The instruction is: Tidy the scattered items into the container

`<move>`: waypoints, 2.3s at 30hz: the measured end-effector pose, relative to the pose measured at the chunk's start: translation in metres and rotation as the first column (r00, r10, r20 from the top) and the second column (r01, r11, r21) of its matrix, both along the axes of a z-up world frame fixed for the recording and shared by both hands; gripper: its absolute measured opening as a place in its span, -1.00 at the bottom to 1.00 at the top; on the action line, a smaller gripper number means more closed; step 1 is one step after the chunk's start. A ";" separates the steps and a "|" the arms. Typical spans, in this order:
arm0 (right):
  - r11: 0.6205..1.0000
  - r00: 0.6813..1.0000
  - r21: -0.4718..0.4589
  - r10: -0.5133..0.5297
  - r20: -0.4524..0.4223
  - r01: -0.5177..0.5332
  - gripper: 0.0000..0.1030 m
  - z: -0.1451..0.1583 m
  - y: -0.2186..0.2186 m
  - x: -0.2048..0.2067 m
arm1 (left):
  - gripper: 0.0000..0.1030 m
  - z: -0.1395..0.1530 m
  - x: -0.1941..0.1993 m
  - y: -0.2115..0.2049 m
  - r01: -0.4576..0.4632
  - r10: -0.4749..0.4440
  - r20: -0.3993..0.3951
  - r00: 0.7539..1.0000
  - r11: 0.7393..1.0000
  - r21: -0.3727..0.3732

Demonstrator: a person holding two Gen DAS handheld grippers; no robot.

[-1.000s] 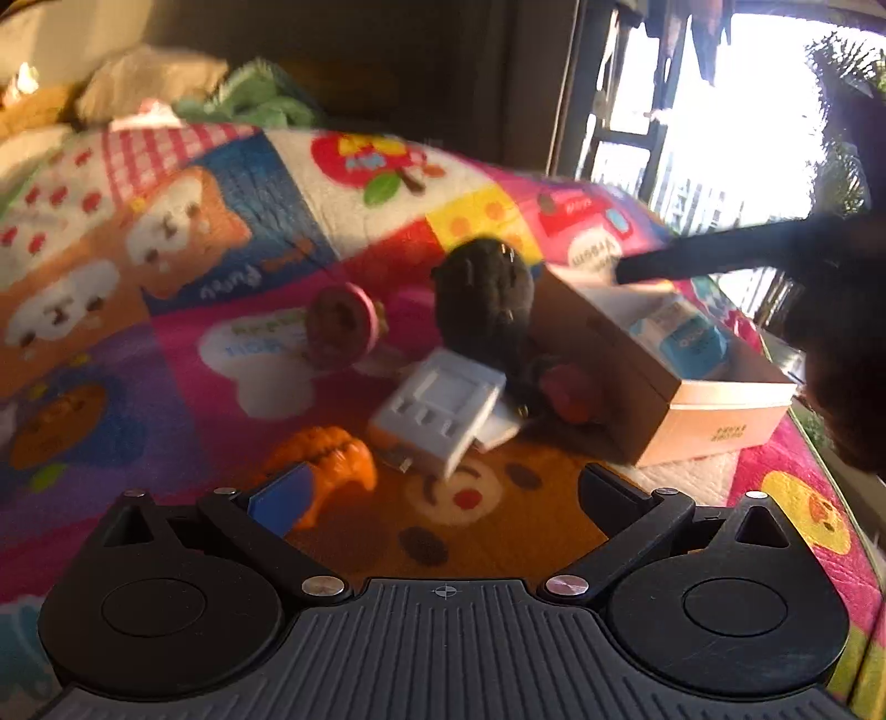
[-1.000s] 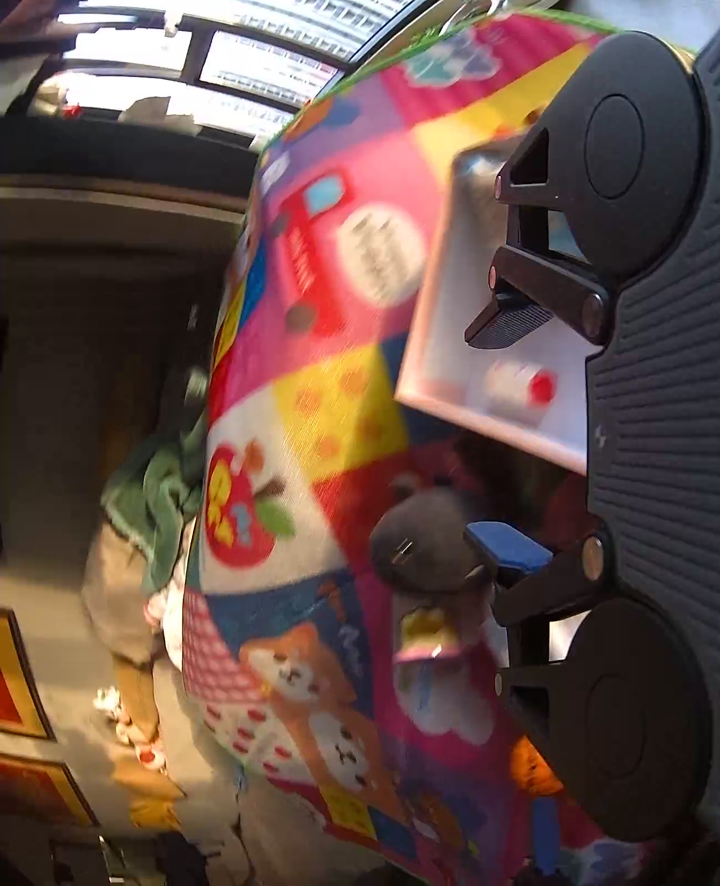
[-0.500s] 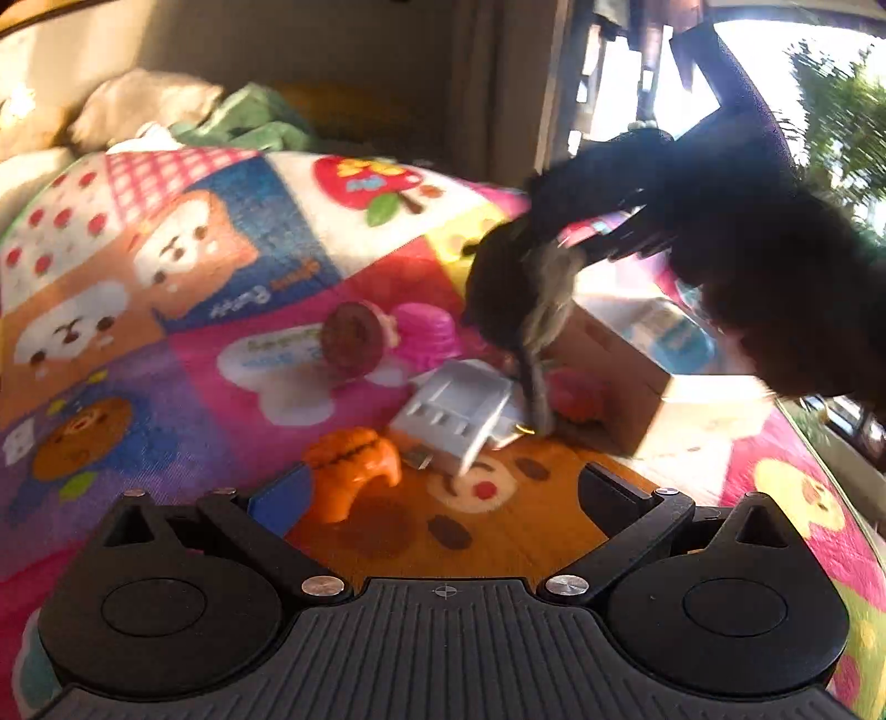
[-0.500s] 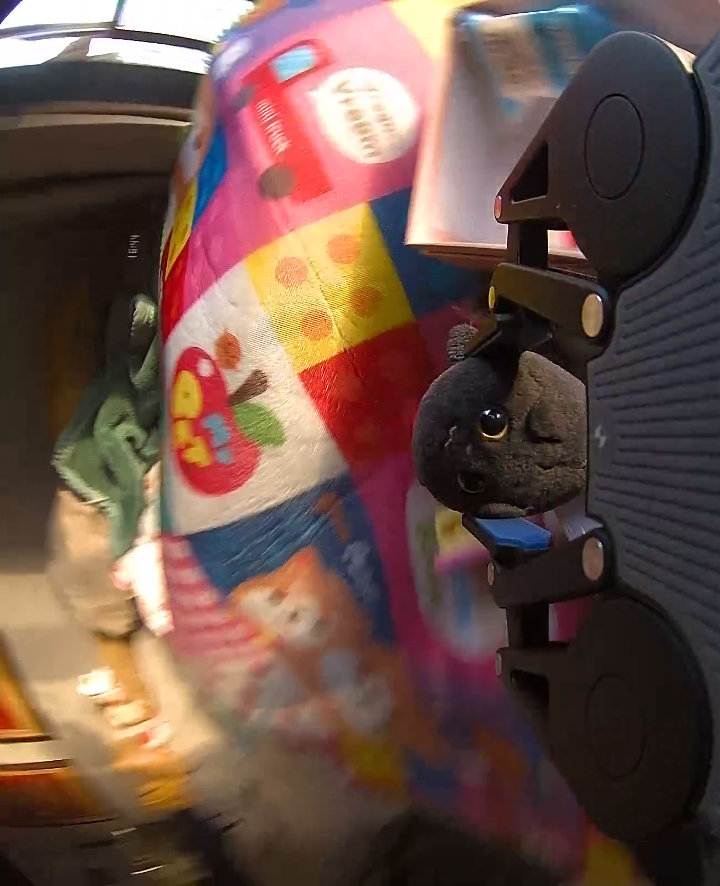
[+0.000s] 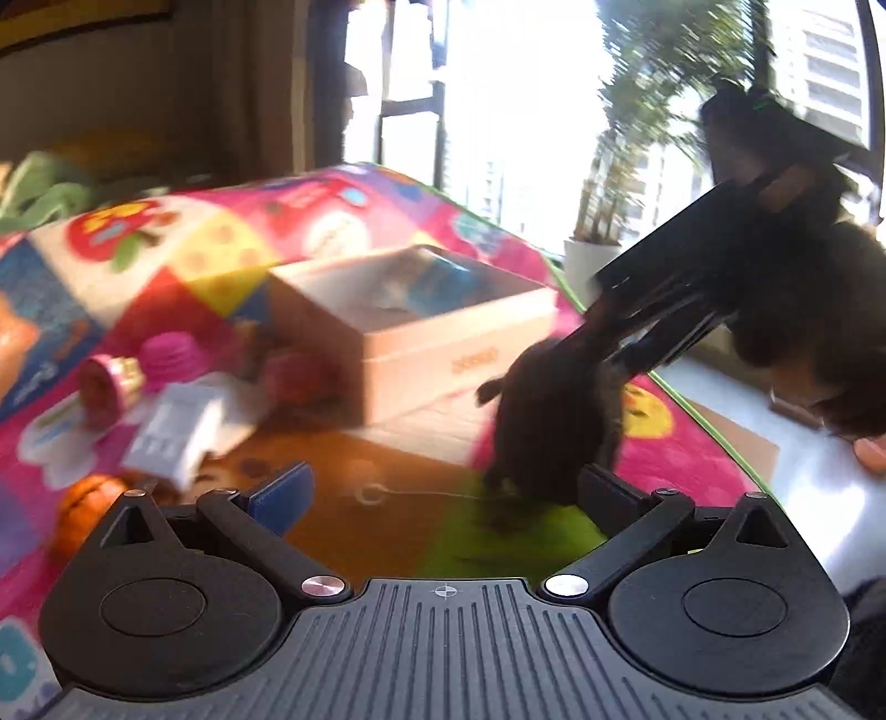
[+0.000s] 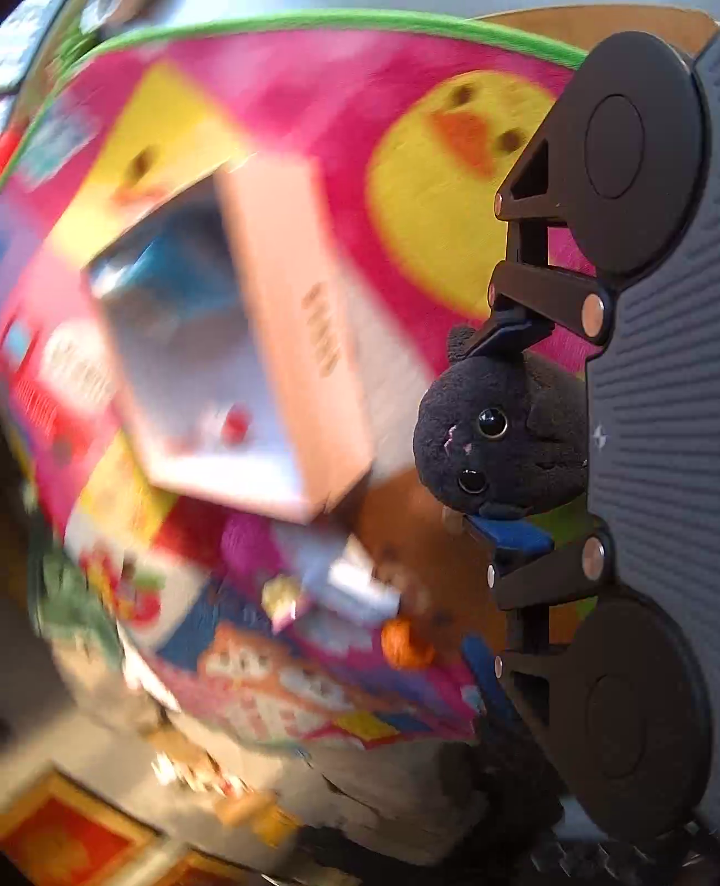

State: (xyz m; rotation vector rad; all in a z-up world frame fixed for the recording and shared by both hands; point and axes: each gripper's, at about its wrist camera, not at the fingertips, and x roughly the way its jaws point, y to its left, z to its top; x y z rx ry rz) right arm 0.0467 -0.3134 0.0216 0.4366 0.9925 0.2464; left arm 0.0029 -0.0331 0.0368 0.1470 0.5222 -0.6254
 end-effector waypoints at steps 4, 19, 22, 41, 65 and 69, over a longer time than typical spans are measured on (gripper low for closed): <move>0.998 0.994 0.046 -0.049 0.095 0.045 0.25 -0.009 -0.010 0.000 | 1.00 -0.010 0.009 -0.026 0.006 -0.005 -0.031 1.000 0.999 0.053; 0.954 0.935 -0.259 -0.054 0.351 0.153 0.51 -0.008 -0.014 -0.007 | 1.00 0.008 0.065 -0.048 -0.147 0.134 0.093 0.987 0.977 0.151; 0.947 0.926 -0.261 -0.078 0.370 0.185 0.61 -0.014 -0.020 -0.010 | 1.00 0.010 0.053 -0.034 -0.140 0.127 0.098 0.987 0.980 0.143; 0.944 0.919 -0.156 -0.231 0.320 0.291 0.72 -0.053 -0.031 -0.047 | 0.22 -0.022 0.087 0.118 -0.502 0.512 -0.035 0.858 0.852 0.145; 0.904 0.937 -0.341 -0.148 0.317 0.258 1.00 -0.060 -0.001 -0.041 | 0.51 -0.028 0.028 0.015 -0.120 0.129 -0.026 0.991 0.969 0.217; 0.897 0.948 -0.373 -0.129 0.291 0.236 1.00 -0.060 0.002 -0.037 | 0.74 -0.030 0.036 0.032 -0.262 0.259 0.051 0.965 0.921 0.289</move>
